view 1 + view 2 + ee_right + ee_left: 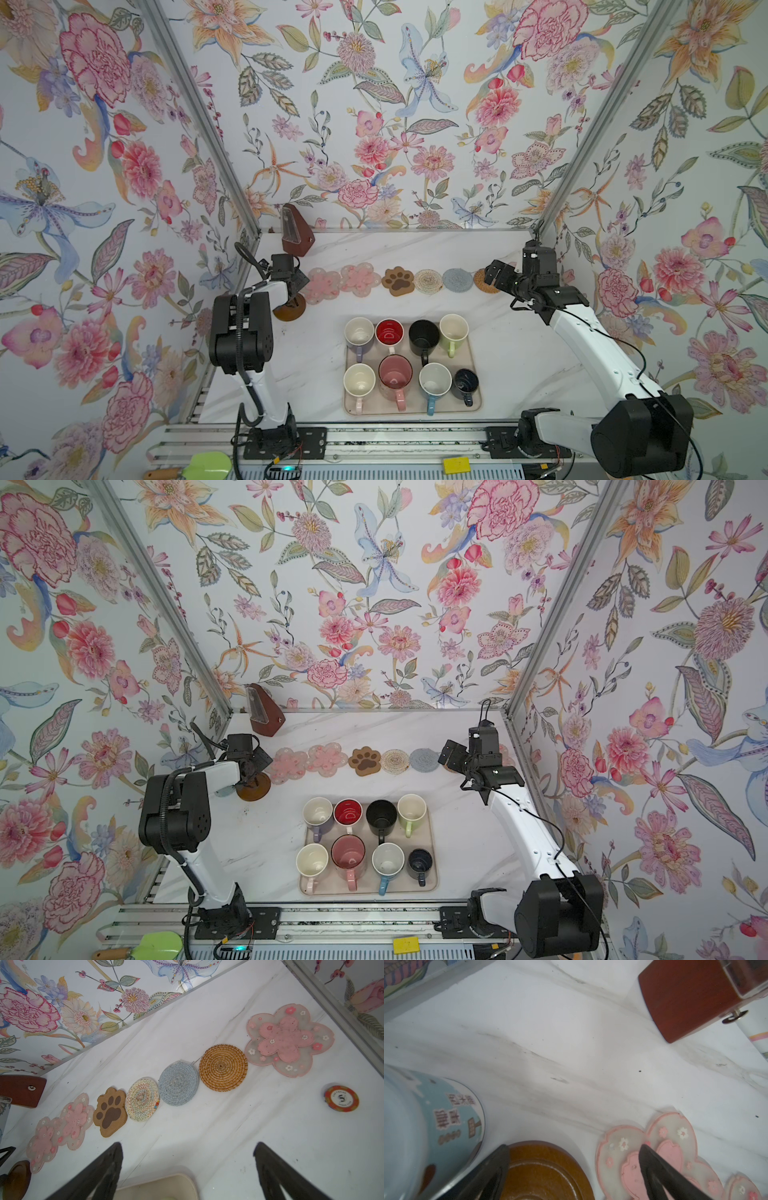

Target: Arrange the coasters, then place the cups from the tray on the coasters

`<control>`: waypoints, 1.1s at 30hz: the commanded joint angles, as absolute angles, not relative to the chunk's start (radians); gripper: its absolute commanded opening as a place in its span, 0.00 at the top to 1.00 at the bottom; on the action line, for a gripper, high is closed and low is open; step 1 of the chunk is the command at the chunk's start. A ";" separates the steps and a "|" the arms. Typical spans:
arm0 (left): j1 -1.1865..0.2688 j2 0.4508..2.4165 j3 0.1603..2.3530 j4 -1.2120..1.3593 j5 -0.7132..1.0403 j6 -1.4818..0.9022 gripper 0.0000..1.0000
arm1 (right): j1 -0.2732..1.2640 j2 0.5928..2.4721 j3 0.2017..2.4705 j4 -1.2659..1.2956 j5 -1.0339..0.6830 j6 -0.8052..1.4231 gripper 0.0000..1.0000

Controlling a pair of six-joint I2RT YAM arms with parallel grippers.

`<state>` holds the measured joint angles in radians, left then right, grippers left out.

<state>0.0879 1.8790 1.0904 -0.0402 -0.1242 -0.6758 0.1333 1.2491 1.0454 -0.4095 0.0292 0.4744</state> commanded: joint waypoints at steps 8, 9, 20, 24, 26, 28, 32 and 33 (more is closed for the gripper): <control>0.107 1.865 1.088 -0.049 -0.086 -0.666 0.01 | 0.121 1.220 1.037 -0.443 0.047 0.465 0.01; 0.104 1.853 1.079 -0.042 -0.071 -0.670 0.01 | 0.120 1.220 1.037 -0.444 0.046 0.465 0.01; 0.059 1.803 1.069 -0.104 -0.031 -0.684 0.01 | 0.120 1.223 1.034 -0.442 0.042 0.465 0.01; 0.051 1.820 1.068 -0.106 -0.026 -0.693 0.01 | 0.121 1.223 1.031 -0.440 0.039 0.465 0.01; 0.049 1.831 1.069 -0.106 -0.020 -0.699 0.01 | 0.121 1.223 1.031 -0.439 0.040 0.465 0.01; 0.049 1.842 1.071 -0.105 -0.015 -0.703 0.01 | 0.120 1.223 1.031 -0.440 0.040 0.466 0.01; 0.048 1.861 1.084 -0.100 -0.016 -0.708 0.01 | 0.120 1.223 1.031 -0.439 0.040 0.466 0.01; 0.048 1.868 1.089 -0.099 -0.016 -0.710 0.01 | 0.119 1.221 1.031 -0.439 0.039 0.464 0.01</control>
